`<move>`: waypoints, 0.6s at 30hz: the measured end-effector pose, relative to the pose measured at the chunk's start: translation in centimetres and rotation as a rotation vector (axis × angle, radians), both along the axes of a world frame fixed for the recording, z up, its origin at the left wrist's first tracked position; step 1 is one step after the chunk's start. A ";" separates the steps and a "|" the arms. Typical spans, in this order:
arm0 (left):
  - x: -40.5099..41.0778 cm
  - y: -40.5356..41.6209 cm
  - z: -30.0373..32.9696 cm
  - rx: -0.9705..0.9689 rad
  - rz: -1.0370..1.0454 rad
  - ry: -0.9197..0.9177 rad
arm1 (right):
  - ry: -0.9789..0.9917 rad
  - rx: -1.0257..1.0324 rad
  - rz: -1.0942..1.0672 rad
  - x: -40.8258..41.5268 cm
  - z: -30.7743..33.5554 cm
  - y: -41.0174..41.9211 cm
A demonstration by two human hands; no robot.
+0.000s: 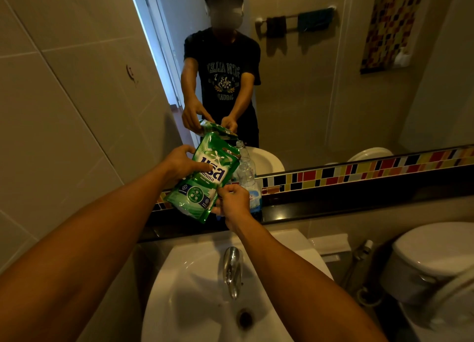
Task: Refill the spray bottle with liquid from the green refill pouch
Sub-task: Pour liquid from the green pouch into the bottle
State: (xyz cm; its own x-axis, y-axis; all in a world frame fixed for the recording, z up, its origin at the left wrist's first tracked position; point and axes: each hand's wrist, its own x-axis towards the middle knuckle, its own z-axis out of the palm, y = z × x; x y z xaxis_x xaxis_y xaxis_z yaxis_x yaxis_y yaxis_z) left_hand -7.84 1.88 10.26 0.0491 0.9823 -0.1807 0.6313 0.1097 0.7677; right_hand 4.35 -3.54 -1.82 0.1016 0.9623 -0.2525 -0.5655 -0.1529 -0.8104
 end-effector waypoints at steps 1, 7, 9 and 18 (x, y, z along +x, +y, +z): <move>0.0 0.1 0.0 0.001 0.000 -0.003 | -0.003 0.002 0.003 0.0 0.0 0.0; -0.1 0.2 -0.1 0.001 -0.011 -0.022 | -0.020 0.000 -0.003 -0.2 -0.3 0.3; -0.1 0.3 -0.1 -0.002 -0.010 -0.020 | -0.012 -0.002 -0.003 -0.2 -0.3 0.2; -0.2 0.6 -0.3 -0.003 -0.011 -0.007 | 0.004 -0.002 -0.003 0.0 -0.2 0.1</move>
